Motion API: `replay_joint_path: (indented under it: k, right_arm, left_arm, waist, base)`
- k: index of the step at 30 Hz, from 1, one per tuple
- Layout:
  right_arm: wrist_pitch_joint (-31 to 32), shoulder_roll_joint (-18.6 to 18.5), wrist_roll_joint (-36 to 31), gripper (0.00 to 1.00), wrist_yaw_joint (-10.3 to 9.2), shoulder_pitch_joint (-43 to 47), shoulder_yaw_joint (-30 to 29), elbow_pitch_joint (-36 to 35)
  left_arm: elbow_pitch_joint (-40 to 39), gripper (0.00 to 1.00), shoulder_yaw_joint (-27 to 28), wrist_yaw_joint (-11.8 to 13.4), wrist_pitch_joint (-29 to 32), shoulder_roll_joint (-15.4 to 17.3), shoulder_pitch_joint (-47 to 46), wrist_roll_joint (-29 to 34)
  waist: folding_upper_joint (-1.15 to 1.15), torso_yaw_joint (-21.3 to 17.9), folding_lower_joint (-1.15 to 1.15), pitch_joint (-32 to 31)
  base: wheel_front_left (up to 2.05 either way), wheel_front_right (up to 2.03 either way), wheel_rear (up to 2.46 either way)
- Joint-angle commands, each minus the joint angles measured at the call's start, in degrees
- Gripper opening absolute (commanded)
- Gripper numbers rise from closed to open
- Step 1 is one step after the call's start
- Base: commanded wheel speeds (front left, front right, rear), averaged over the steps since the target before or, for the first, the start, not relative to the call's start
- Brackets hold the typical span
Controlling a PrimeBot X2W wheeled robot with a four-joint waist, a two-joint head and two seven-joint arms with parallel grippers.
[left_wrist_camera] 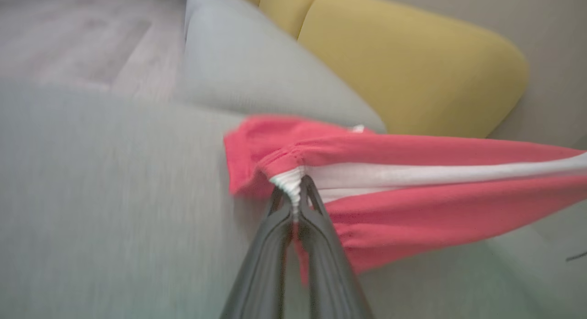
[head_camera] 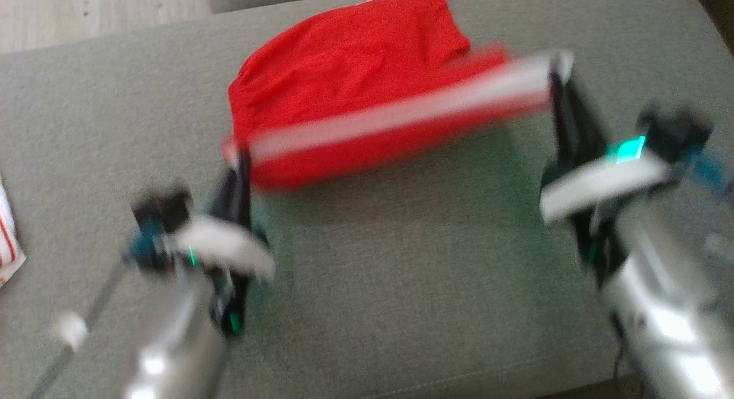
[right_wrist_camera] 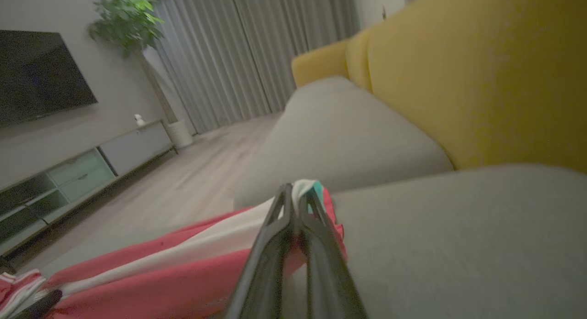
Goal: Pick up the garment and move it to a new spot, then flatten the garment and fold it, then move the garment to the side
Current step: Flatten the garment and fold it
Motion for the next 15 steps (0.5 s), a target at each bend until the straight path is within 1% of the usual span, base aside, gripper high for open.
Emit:
replay_joint_path:
  k: [1, 5, 9, 11, 15]
  right_arm:
    - [-0.4, 0.3, 0.9, 0.00, 0.20, 2.9, 0.3, -2.2]
    - [-0.4, 0.6, 1.8, 0.00, 0.20, 12.5, 1.2, -3.8]
    - [-0.4, 0.8, 1.3, 0.00, 0.20, 19.3, 1.8, -5.0]
    - [-0.4, 1.4, 1.8, 0.00, 0.20, 24.2, 1.3, -6.1]
    - [-0.4, 1.3, 2.4, 0.00, 0.20, 30.1, -0.5, -8.4]
  left_arm:
    - [-0.8, 0.00, 2.4, 0.1, -0.5, 0.5, 2.6, 0.2]
    - [-1.7, 0.00, 3.0, 0.1, -0.5, -1.7, 11.8, 0.5]
    - [-4.2, 0.00, 2.9, 0.1, -0.5, -2.7, 18.8, 1.6]
    - [-5.8, 0.00, 3.3, 0.1, -0.5, -3.2, 23.3, 1.7]
    - [-8.4, 0.00, 4.1, 0.1, -0.5, -3.6, 28.5, 1.9]
  waist:
    - [0.00, -0.9, 0.00, -0.7]
    - [0.00, -1.7, 0.00, -2.5]
    - [0.00, -2.0, 0.00, -5.5]
    - [0.00, -2.0, 0.00, -7.9]
    - [0.00, -1.8, 0.00, -10.7]
  base:
    - [0.00, 0.00, 0.00]
    - [0.00, 0.00, 0.00]
    - [0.00, 0.00, 0.00]
    - [0.00, 0.00, 0.00]
    - [0.00, 0.00, 0.00]
